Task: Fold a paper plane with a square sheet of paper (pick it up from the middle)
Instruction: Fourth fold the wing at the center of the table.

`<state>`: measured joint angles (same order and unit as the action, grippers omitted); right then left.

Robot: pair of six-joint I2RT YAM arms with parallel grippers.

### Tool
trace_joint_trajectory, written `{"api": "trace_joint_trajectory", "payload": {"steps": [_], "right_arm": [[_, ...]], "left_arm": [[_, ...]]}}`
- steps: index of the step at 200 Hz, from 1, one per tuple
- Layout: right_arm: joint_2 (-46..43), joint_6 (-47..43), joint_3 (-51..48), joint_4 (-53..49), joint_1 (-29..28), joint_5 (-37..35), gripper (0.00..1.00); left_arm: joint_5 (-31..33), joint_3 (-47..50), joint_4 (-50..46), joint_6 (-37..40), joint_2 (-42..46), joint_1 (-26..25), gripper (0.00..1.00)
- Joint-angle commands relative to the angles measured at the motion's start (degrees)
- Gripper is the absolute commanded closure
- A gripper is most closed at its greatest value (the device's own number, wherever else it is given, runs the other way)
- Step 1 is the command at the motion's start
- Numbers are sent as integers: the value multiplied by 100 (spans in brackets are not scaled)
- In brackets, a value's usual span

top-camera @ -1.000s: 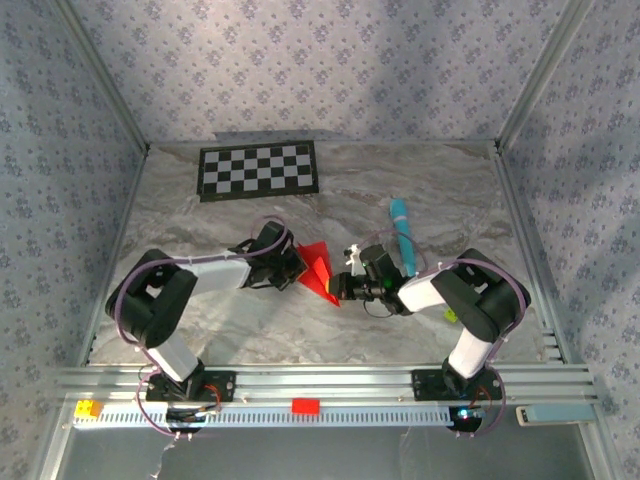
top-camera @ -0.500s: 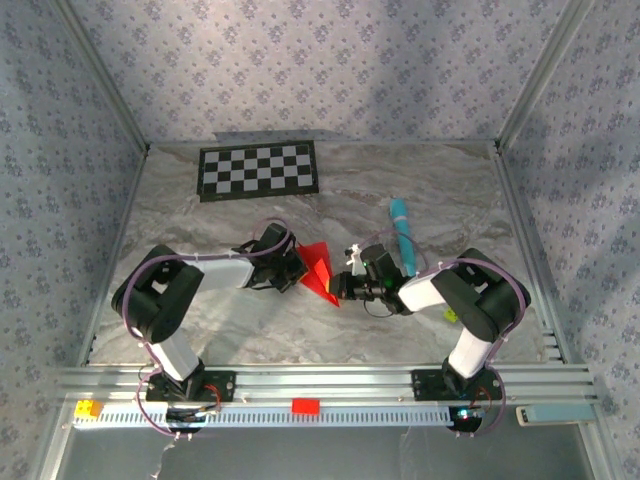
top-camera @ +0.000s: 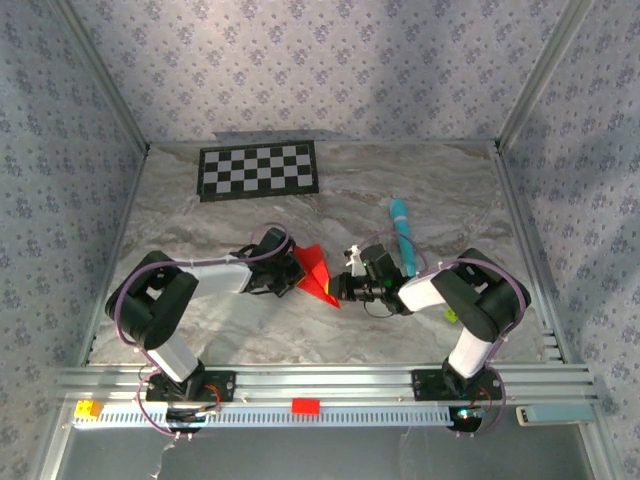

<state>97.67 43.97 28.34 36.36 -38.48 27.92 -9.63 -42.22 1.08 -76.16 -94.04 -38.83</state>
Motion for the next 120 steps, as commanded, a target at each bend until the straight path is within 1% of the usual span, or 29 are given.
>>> {"api": "trace_joint_trajectory", "payload": {"steps": [1, 32, 72, 104, 120], "right_arm": [[127, 3, 107, -311, -14, 109, 98], [227, 0, 141, -469, 4, 118, 98], [250, 88, 111, -428, 79, 144, 99], [378, 259, 68, -272, 144, 279, 100], [445, 324, 65, -243, 172, 314, 100]], "left_arm": [[180, 96, -359, -101, 120, -59, 100], [178, 55, -171, 114, 236, -61, 100], [250, -92, -77, 482, 503, -64, 99], [40, -80, 441, 729, 551, -77, 99], [-189, -117, 727, 835, 447, -85, 99]]}}
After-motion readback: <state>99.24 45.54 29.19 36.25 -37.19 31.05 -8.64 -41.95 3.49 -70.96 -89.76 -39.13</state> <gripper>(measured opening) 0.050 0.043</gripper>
